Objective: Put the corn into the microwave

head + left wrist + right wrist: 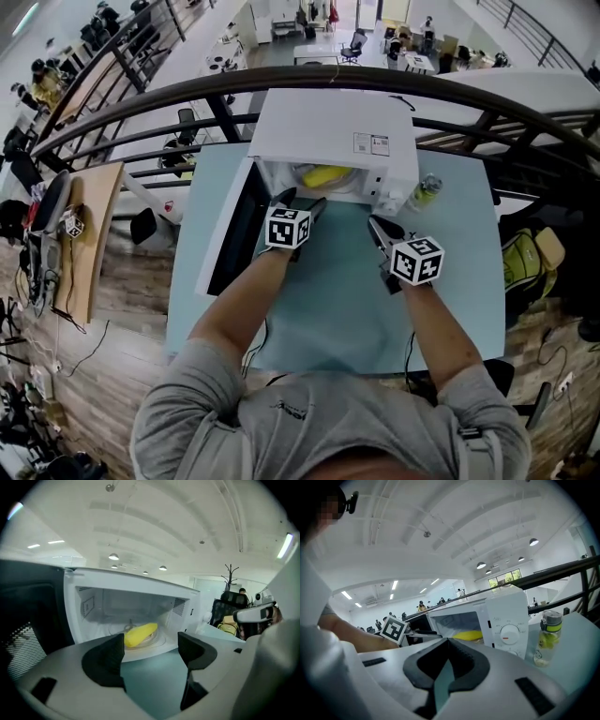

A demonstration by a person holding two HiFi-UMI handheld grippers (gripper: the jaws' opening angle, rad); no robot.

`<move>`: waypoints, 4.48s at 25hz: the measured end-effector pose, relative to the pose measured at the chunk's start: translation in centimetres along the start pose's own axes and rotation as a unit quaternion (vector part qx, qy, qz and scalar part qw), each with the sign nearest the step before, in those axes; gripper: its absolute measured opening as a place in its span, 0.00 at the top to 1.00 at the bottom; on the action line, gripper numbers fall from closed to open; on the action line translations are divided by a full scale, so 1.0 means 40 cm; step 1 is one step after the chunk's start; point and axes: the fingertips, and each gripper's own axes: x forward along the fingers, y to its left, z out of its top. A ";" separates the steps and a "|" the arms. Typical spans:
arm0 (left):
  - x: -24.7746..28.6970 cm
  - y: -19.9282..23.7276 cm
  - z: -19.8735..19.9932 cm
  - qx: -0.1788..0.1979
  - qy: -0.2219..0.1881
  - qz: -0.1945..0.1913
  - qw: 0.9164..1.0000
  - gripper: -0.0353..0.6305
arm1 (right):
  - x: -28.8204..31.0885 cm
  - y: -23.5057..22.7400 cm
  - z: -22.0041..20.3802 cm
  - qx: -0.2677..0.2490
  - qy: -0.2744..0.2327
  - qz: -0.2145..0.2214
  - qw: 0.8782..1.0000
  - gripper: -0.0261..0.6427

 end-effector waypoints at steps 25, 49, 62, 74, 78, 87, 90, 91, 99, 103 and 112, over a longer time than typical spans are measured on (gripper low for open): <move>-0.427 -0.237 0.119 -0.056 -0.118 0.007 0.991 0.87 | -0.201 0.078 0.100 -0.033 0.012 0.105 0.994 0.93; -0.631 -0.419 0.087 -0.013 -0.118 -0.042 0.992 0.92 | -0.337 0.165 0.039 -0.017 0.016 0.136 0.990 0.93; -0.782 -0.233 0.086 0.063 -0.124 -0.117 0.983 0.92 | -0.267 0.383 0.064 -0.022 -0.015 0.072 0.997 0.93; -0.773 -0.213 0.117 0.021 -0.153 -0.128 0.980 0.92 | -0.306 0.372 0.135 -0.042 -0.025 0.058 0.997 0.94; -0.769 -0.230 0.117 0.015 -0.159 -0.120 0.980 0.92 | -0.322 0.333 0.133 -0.035 -0.020 0.057 0.998 0.94; -0.786 -0.223 0.103 0.011 -0.154 -0.103 0.983 0.92 | -0.304 0.343 0.117 -0.038 -0.019 0.077 0.996 0.94; -0.793 -0.220 0.103 0.013 -0.153 -0.101 0.983 0.92 | -0.300 0.349 0.109 -0.049 -0.014 0.073 0.996 0.94; -0.796 -0.219 0.104 0.012 -0.153 -0.101 0.983 0.92 | -0.299 0.350 0.106 -0.051 -0.012 0.071 0.996 0.94; -0.797 -0.218 0.094 0.007 -0.148 -0.107 0.983 0.92 | -0.302 0.354 0.099 -0.049 -0.008 0.067 0.996 0.94; -0.787 -0.220 0.095 0.008 -0.147 -0.110 0.983 0.92 | -0.301 0.349 0.092 -0.051 -0.004 0.067 0.996 0.94; -0.786 -0.226 0.098 0.007 -0.146 -0.115 0.983 0.92 | -0.306 0.349 0.093 -0.055 -0.003 0.065 0.996 0.94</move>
